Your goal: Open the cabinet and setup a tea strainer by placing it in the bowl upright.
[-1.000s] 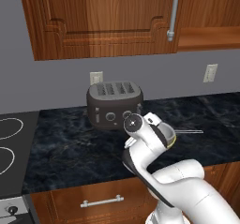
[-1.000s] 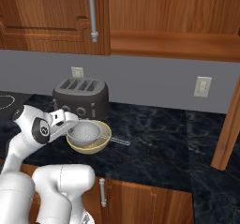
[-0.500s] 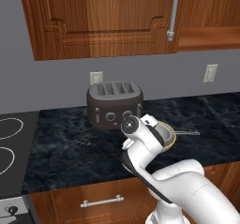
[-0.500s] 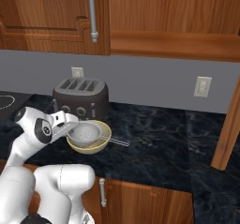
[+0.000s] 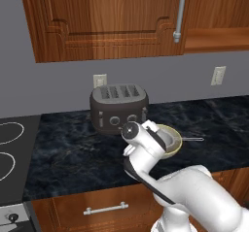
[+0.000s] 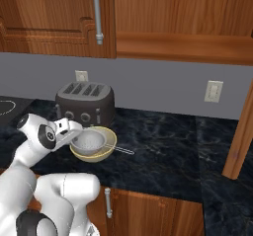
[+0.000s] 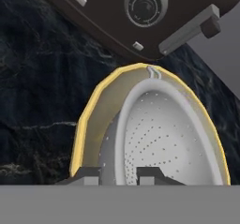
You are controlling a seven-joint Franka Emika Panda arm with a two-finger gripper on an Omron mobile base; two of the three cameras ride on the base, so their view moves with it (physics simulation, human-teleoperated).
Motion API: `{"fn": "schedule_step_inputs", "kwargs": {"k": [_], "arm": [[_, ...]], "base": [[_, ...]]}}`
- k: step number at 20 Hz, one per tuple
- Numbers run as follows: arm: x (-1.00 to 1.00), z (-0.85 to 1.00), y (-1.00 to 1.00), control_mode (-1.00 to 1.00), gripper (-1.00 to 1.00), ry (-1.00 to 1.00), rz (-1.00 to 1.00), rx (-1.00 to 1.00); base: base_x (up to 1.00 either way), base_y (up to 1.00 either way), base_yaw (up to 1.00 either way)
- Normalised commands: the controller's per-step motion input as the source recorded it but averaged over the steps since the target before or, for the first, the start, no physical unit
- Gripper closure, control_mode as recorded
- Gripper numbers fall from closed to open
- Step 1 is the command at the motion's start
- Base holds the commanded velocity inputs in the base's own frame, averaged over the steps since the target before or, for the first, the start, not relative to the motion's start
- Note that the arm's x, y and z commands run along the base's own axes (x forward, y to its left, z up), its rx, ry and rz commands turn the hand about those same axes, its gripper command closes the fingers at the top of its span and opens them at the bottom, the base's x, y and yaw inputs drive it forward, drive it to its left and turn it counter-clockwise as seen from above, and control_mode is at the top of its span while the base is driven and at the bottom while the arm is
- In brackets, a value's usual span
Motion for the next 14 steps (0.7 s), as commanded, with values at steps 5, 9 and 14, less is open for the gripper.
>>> {"fn": "schedule_step_inputs", "kwargs": {"k": [5,9,14], "arm": [[0.11,-0.22,0.00,-1.00,1.00,-0.03,0.00,0.00],[0.08,-0.10,0.00,-1.00,1.00,-0.02,0.00,0.00],[0.00,0.00,0.00,-1.00,-1.00,0.00,0.00,0.00]], "base": [[0.00,0.00,0.00],[0.00,0.00,0.00],[0.00,0.00,0.00]]}}
